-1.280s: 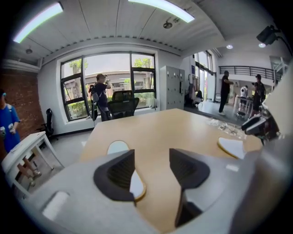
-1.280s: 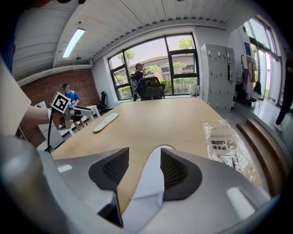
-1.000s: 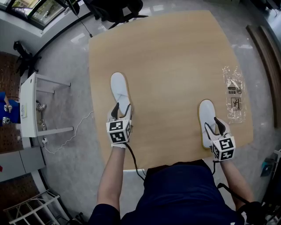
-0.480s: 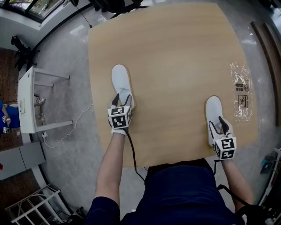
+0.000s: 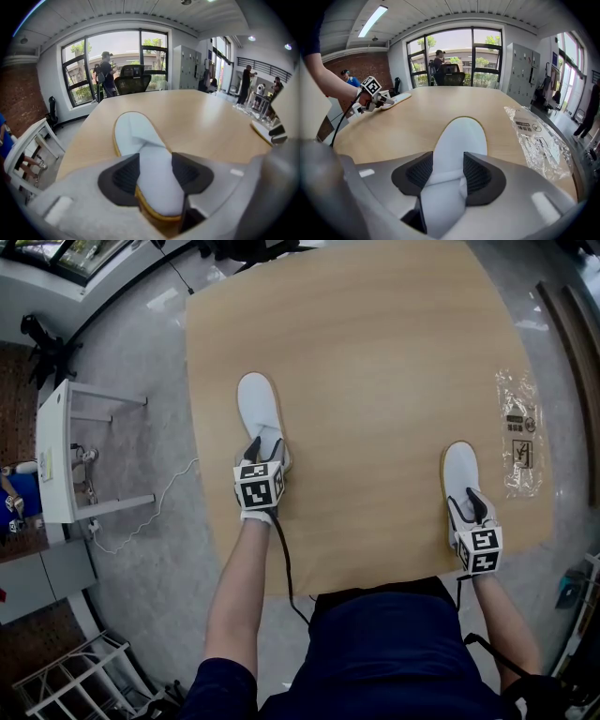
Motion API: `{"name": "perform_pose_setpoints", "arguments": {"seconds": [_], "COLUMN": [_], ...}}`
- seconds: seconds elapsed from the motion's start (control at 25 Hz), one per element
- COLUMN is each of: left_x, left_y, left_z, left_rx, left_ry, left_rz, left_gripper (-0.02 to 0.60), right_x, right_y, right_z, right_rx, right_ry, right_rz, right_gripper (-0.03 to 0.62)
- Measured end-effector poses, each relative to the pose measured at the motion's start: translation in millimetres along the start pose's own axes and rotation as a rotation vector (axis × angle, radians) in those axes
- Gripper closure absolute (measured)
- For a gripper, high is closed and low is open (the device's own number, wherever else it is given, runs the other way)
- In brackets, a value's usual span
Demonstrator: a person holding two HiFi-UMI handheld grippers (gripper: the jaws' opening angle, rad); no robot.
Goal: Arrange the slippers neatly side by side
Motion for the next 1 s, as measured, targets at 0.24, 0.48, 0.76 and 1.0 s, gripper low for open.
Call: {"name": "perform_pose_setpoints", "arguments": {"seconds": [0.24, 0.48, 0.76, 1.0], "left_x": [-4, -18, -36, -45], "left_y": [10, 23, 43, 66], "left_z": [7, 19, 34, 49], "left_rx": [0.0, 0.022, 0.043, 0.058], "left_ry": [-0.01, -0.022, -0.02, -0.03], "left_rz": [0.011, 0.04, 0.065, 0.1], "left_gripper": [0.365, 0.367, 0.367, 0.367], "right_x": [7, 16, 29, 39], "right_y": [0, -11, -28, -34], "right_z": [0, -12, -29, -34], "right_rx": [0.001, -0.006, -0.006, 0.019], "right_ry": [-0.004, 0.006, 0.019, 0.023], "right_rz": [-0.013, -0.042, -0.098, -0.139], "right_gripper": [0.384, 0.384, 0.384, 0.388]}}
Point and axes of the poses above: the fingertips, and each gripper's own axes: x forward along the fingers, y to its right, z out of its underside, the point moved 9 cm from there along -x, backward along the fingers, and after that the axes turned 6 degrees about -z, right-handed, at the moved point
